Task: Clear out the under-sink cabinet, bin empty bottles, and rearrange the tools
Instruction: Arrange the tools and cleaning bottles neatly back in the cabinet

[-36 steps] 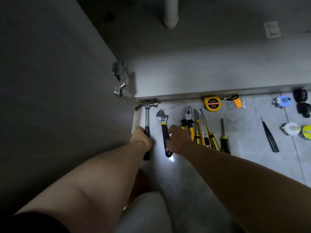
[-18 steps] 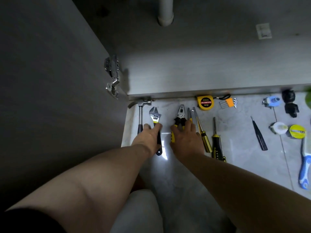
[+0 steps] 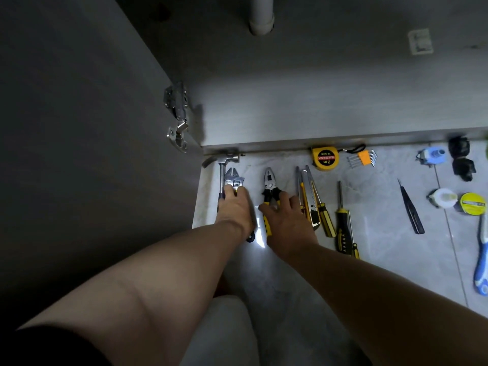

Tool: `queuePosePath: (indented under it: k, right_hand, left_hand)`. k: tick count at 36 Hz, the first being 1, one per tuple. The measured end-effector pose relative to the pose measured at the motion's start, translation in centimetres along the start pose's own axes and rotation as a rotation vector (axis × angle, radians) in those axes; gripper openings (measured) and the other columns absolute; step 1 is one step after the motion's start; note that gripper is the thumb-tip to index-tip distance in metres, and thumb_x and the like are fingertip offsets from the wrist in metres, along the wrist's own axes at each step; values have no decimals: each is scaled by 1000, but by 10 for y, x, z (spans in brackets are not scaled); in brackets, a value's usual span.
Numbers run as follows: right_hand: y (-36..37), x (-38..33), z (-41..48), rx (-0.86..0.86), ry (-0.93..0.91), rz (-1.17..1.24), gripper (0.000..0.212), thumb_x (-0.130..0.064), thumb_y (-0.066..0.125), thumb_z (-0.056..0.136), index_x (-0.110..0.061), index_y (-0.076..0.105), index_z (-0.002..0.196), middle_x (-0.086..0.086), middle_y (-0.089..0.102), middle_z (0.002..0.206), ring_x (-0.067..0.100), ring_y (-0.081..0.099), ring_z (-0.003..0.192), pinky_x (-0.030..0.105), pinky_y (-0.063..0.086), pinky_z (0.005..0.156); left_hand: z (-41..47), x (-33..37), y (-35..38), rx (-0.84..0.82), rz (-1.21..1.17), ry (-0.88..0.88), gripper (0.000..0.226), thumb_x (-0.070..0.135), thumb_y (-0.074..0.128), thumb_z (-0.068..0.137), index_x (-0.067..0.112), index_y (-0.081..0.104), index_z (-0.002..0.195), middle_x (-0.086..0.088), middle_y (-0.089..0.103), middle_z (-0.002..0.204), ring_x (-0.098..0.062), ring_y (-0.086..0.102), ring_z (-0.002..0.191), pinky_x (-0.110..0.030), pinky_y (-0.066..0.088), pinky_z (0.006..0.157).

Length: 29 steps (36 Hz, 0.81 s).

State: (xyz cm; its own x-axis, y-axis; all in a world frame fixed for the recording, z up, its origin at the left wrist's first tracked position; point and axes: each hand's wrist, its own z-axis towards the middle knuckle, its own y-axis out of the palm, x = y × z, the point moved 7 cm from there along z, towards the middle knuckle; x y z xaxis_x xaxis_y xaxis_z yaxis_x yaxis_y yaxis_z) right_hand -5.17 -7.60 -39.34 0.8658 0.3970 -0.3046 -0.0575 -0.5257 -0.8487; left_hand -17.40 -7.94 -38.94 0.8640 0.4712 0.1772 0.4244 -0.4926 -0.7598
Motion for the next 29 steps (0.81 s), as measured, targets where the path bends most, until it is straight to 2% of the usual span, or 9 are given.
queuePosePath:
  k: [2,7,11,16,25,29]
  right_hand:
    - [1,-1,0,-1,-1,7,74,-25,74,78,-30,37,143,14,19,149,36,26,135,38,53,97]
    - [2,-1,0,10,-4,28,75,-22,74,78,-31,37,143,11,18,150,34,26,136,37,55,94]
    - [4,-2,-1,15,-7,26,74,-27,75,79,-33,36,142,10,17,151,34,25,137,38,56,94]
    - [10,-7,0,15,-13,41,75,-27,76,81,-36,36,143,8,13,152,34,24,138,39,54,96]
    - [10,-13,2,27,-17,100,71,-20,71,84,-35,38,145,8,14,153,32,25,138,40,52,101]
    - [9,-17,4,14,-11,87,74,-22,72,86,-36,34,148,8,14,155,32,26,138,38,45,105]
  left_hand:
    - [0,2,0,6,-6,-2,71,12,75,87,13,35,145,-14,23,150,-34,42,133,-39,44,111]
    - [3,-2,-1,39,-60,20,53,12,68,89,14,43,135,-12,29,144,-33,42,127,-39,45,108]
    - [3,-7,2,44,-69,42,58,20,77,84,18,44,133,-7,28,143,-33,42,124,-41,50,101]
    - [4,-10,2,79,-66,61,50,7,70,86,19,47,129,-5,30,140,-32,45,119,-39,52,95]
    - [3,-9,0,108,-69,52,43,6,63,89,17,49,129,-6,32,141,-33,46,116,-42,52,91]
    - [3,-10,-1,117,-63,57,44,2,61,89,16,49,129,-7,34,139,-34,47,115,-45,51,92]
